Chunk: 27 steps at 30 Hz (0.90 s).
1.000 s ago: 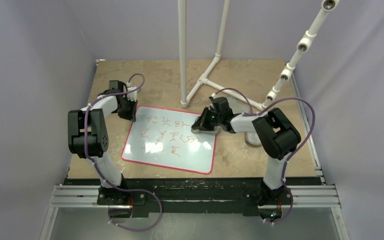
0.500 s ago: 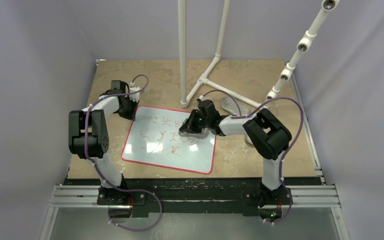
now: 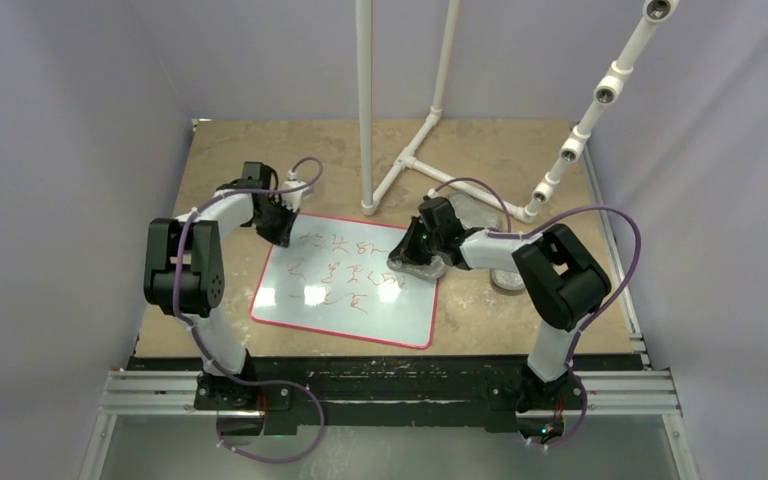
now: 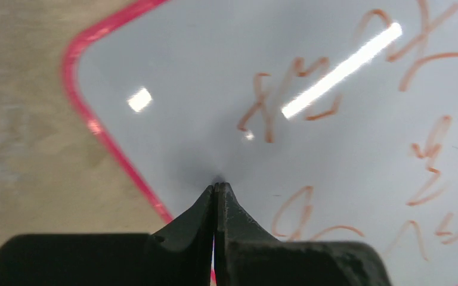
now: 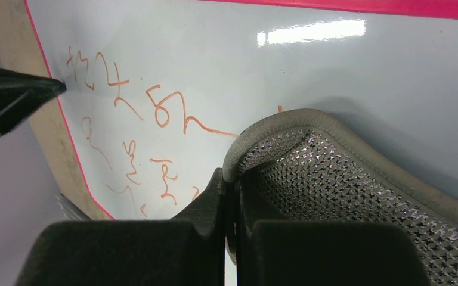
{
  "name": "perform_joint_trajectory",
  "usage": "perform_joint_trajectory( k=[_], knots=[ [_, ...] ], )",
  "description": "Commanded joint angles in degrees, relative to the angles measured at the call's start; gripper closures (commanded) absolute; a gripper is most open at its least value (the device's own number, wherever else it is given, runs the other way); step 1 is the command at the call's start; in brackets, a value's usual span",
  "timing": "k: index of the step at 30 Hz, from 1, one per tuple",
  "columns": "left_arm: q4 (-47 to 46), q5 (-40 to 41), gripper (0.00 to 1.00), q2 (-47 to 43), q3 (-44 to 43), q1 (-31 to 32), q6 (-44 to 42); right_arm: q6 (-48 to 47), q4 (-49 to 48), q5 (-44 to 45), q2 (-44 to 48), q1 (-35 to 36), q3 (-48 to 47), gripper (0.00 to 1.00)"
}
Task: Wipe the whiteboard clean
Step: Erase the whiteboard at the whiteboard stand.
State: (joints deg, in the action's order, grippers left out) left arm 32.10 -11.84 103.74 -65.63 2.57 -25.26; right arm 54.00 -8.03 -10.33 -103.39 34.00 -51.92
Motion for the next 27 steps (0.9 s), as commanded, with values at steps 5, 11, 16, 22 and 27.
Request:
perform_joint_trajectory(
  k=[5, 11, 16, 22, 27],
  knots=[
    [13.6, -17.4, 0.99, 0.3, 1.4, 3.2, -0.8, -1.1, -1.5, 2.6, -1.9, 0.9, -2.7, 1.00],
    [16.9, -16.9, 0.87, -2.3, -2.7, -1.1, -1.1, 0.7, -3.4, 0.1, -7.1, 4.8, -9.3, 1.00],
    [13.0, -12.5, 0.65, -5.0, -4.6, -7.9, 1.5, 1.0, -2.6, -1.1, -5.8, 4.4, -8.6, 1.00],
    [7.2, -10.8, 0.61, -2.0, -3.0, -8.9, 5.5, 0.4, -3.7, 0.0, -2.3, 2.2, -1.6, 1.00],
    [3.2, -6.6, 0.57, 1.4, -3.3, -8.9, 9.1, -0.6, -3.9, 1.4, 2.7, 1.8, 3.1, 1.00]
  ],
)
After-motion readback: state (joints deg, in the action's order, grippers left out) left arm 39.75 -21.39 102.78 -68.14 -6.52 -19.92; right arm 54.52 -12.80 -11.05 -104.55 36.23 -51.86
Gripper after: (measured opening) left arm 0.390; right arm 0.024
